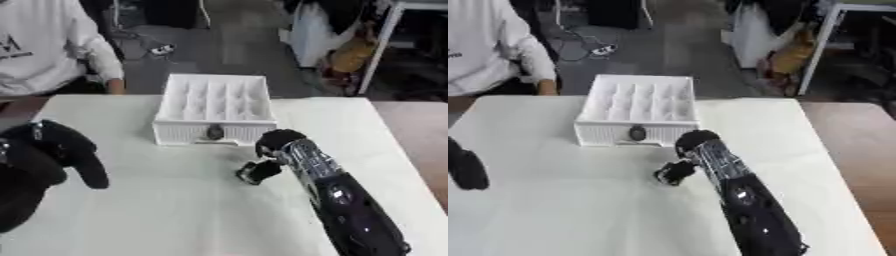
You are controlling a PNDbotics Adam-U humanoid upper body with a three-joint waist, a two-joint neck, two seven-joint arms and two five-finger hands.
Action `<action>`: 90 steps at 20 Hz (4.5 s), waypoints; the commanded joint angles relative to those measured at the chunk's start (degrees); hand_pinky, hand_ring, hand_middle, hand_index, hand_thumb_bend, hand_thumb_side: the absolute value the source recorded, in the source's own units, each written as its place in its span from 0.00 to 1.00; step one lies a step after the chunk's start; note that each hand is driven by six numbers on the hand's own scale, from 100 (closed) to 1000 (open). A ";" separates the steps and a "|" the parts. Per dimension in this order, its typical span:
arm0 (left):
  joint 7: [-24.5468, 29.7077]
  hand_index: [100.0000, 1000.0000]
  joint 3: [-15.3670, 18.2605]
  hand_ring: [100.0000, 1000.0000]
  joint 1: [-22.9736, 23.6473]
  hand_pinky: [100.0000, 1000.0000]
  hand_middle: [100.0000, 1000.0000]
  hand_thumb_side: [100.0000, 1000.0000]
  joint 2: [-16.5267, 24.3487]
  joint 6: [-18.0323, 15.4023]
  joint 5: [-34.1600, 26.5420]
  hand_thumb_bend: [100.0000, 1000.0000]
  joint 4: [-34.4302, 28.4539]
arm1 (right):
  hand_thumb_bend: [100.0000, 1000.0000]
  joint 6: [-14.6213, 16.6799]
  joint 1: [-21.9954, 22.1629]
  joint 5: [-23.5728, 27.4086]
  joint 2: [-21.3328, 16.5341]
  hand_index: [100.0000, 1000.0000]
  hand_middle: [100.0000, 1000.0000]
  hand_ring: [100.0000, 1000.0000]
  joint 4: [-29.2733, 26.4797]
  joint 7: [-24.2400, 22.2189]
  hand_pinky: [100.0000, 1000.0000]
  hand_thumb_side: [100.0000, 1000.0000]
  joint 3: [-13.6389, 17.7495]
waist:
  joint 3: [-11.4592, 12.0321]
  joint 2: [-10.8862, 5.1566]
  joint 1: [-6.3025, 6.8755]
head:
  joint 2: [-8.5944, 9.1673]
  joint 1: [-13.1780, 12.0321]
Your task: Pick up objects on the table and place them in the box.
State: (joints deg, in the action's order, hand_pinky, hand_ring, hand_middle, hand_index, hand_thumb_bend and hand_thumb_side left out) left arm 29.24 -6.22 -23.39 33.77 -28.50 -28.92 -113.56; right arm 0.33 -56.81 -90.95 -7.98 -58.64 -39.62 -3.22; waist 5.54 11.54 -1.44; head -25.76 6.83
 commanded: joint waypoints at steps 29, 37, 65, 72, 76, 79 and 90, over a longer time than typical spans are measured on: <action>2.50 0.68 -2.95 0.52 -1.83 0.51 0.72 0.66 11.21 -4.91 3.75 0.48 -1.04 | 0.32 2.40 0.90 3.83 -0.99 0.49 0.38 0.37 1.26 9.72 0.27 0.78 -0.39 | 0.51 -1.19 0.38 | -0.12 -3.83; 2.54 0.68 -2.84 0.52 -1.46 0.51 0.71 0.66 10.99 -4.72 3.64 0.48 -1.04 | 0.20 6.84 1.41 4.76 -0.78 0.25 0.16 0.17 4.96 18.83 0.00 0.59 -0.22 | 0.81 -1.06 0.27 | -0.33 -4.11; 2.48 0.68 -2.58 0.51 -0.25 0.50 0.71 0.68 10.12 -4.23 3.58 0.46 -1.04 | 0.00 26.30 3.01 23.89 -1.91 0.00 0.00 0.00 13.95 54.11 0.00 0.64 2.05 | 0.57 -0.64 0.74 | 0.05 -4.46; 2.58 0.68 -2.58 0.51 -0.04 0.50 0.71 0.68 10.09 -4.13 3.64 0.46 -1.04 | 0.00 28.56 2.37 35.13 -2.24 0.00 0.00 0.00 11.73 52.43 0.00 0.63 1.82 | 0.47 -0.77 0.82 | -0.25 -5.19; 2.75 0.68 -2.73 0.51 -0.15 0.50 0.71 0.68 10.45 -4.26 3.74 0.46 -1.04 | 0.00 27.32 1.05 39.93 -2.28 0.00 0.00 0.00 7.91 51.22 0.00 0.63 1.54 | 0.39 -0.91 0.87 | -0.35 -5.28; 2.99 0.68 -2.89 0.51 -0.24 0.51 0.71 0.68 10.71 -4.45 3.79 0.46 -1.04 | 0.00 26.15 0.15 42.34 -2.15 0.00 0.00 0.00 5.11 51.44 0.00 0.63 1.38 | 0.37 -0.95 0.92 | -0.22 -5.12; 3.58 0.68 -3.19 0.51 -0.05 0.51 0.71 0.68 11.14 -4.77 3.89 0.46 -1.04 | 0.00 24.12 -3.91 43.64 -2.16 0.00 0.00 0.00 0.15 54.05 0.00 0.63 1.06 | 0.47 -1.13 0.97 | 0.18 -4.79</action>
State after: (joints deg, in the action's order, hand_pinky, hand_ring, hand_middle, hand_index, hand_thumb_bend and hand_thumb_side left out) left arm 31.31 -9.62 -23.20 43.37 -31.87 -25.05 -113.71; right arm 24.56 -58.95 -47.32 -9.03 -56.98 13.97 -2.12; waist 5.94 11.62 -0.85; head -26.03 1.96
